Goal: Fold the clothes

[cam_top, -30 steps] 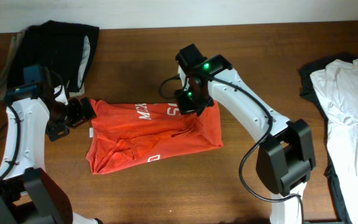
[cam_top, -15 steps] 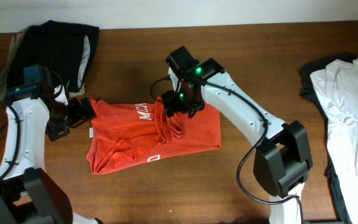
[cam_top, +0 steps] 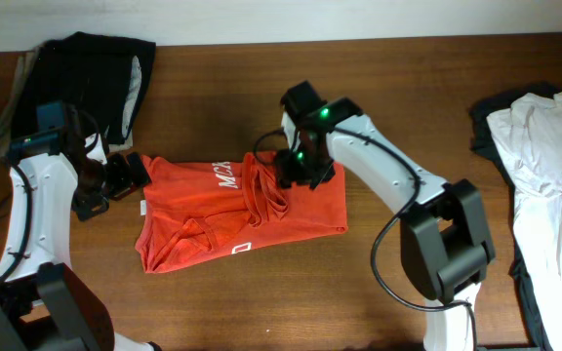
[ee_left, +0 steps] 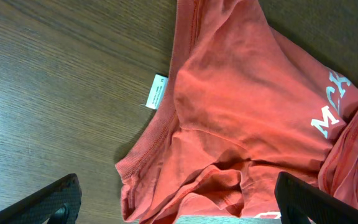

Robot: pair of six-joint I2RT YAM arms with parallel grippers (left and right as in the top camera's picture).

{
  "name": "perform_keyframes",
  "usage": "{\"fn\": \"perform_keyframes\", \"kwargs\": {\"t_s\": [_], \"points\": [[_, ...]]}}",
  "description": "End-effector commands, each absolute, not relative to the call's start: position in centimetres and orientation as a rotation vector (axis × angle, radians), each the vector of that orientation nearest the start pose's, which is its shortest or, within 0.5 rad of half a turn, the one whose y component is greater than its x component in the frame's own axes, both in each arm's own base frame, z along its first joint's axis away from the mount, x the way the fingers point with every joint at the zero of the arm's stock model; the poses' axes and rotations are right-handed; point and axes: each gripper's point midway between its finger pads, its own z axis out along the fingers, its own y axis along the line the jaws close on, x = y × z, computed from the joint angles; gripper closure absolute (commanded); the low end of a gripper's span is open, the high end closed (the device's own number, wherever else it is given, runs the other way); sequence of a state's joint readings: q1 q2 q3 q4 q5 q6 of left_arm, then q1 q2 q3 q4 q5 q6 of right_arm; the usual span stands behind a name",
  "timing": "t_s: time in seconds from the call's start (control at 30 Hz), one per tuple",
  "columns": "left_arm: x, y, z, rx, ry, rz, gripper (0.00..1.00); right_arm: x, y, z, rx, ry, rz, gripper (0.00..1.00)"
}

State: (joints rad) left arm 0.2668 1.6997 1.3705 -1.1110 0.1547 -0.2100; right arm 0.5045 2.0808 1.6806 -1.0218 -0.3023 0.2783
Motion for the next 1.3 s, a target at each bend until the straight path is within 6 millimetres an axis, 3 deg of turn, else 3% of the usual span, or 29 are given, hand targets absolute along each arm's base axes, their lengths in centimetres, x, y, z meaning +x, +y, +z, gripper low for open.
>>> {"fn": "perform_keyframes", "kwargs": {"t_s": [0.0,0.4,0.43,0.53,0.6,0.97,1.2,1.27], "points": [[33.4,6.0,11.4,-0.689,2.91,-0.249,0.01,33.4,26.7,5.2,-0.445,3.09,0.57,0.42],[33.4,6.0,11.4,-0.689,2.91,-0.248,0.01,31.1,28.6,2.8,-0.508,3.139,0.612,0.44],[33.4,6.0,11.4,-0.689,2.91,-0.248,0.01,31.1,28.5,2.6,-0.508,3.142,0.61,0.49],[33.4,6.0,11.4,-0.689,2.91,-0.248,0.01,31.1,28.6,2.7,-0.495,3.144,0.612,0.81],[33.4,6.0,11.4,-0.689,2.91,-0.248,0.01,30.9,28.8,2.8,-0.488,3.151,0.634,0.96],[33.4,6.0,11.4,-0.689,2.91,-0.248,0.01,26.3,31.5,3.0,-0.653,3.209,0.651,0.96],[33.4,6.0,11.4,-0.687,2.908,-0.247,0.01,25.4,31.0,3.3,-0.666,3.251,0.635,0.95],[33.5,6.1,11.4,-0.687,2.906,-0.247,0.01,25.6,30.9,3.2,-0.67,3.244,0.621,0.69]]}}
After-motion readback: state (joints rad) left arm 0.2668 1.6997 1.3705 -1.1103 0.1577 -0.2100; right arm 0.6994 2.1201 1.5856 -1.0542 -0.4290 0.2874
